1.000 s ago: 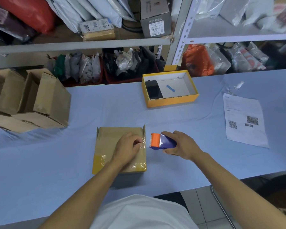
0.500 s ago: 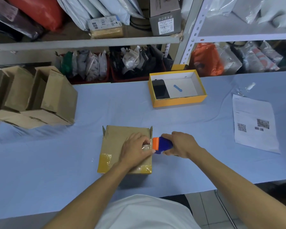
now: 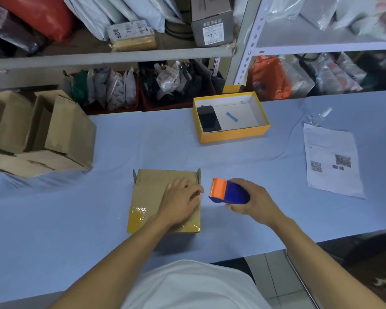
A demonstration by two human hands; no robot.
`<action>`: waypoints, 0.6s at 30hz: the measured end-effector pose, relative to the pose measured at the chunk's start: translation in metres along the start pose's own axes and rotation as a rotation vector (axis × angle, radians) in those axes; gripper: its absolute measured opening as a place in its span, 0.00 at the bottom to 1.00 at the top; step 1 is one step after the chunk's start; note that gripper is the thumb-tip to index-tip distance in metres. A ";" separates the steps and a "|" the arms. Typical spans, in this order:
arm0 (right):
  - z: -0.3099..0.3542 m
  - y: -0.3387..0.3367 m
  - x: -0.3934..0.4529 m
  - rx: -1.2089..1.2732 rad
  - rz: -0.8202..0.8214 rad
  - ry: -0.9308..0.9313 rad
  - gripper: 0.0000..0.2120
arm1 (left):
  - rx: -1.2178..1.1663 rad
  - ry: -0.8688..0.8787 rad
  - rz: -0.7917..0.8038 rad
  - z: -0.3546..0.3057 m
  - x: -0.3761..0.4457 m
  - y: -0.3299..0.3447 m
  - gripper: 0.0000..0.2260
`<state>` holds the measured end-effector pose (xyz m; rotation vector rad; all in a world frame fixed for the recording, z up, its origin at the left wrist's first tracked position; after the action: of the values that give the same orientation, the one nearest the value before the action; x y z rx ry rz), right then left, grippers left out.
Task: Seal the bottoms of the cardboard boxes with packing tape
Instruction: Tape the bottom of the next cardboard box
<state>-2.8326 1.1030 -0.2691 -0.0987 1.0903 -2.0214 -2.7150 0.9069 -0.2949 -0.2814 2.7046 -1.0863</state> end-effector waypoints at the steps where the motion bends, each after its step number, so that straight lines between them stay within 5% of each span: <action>1: 0.004 -0.002 -0.005 0.058 -0.007 -0.026 0.28 | -0.150 -0.059 -0.031 0.001 -0.001 -0.005 0.10; 5: 0.022 -0.004 -0.017 0.125 -0.021 -0.100 0.29 | -0.667 -0.334 -0.018 -0.008 -0.006 -0.013 0.09; 9: 0.032 0.000 -0.021 0.117 -0.004 -0.123 0.30 | -0.927 -0.406 0.090 -0.020 -0.015 -0.008 0.12; 18: 0.014 0.006 -0.024 -0.164 0.056 -0.117 0.30 | -0.473 -0.530 -0.223 0.022 -0.040 -0.036 0.11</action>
<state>-2.8073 1.1085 -0.2574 -0.2647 1.1697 -1.8501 -2.6670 0.8775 -0.2800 -0.8314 2.4271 -0.3184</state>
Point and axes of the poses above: each hand's wrist, its own x-axis towards the middle knuckle, its own y-axis out of the palm, z = x × y, the point moved 5 cm from there along x, towards the middle knuckle, and after that the axes turned 10 degrees about -x, right-handed, at the moved point
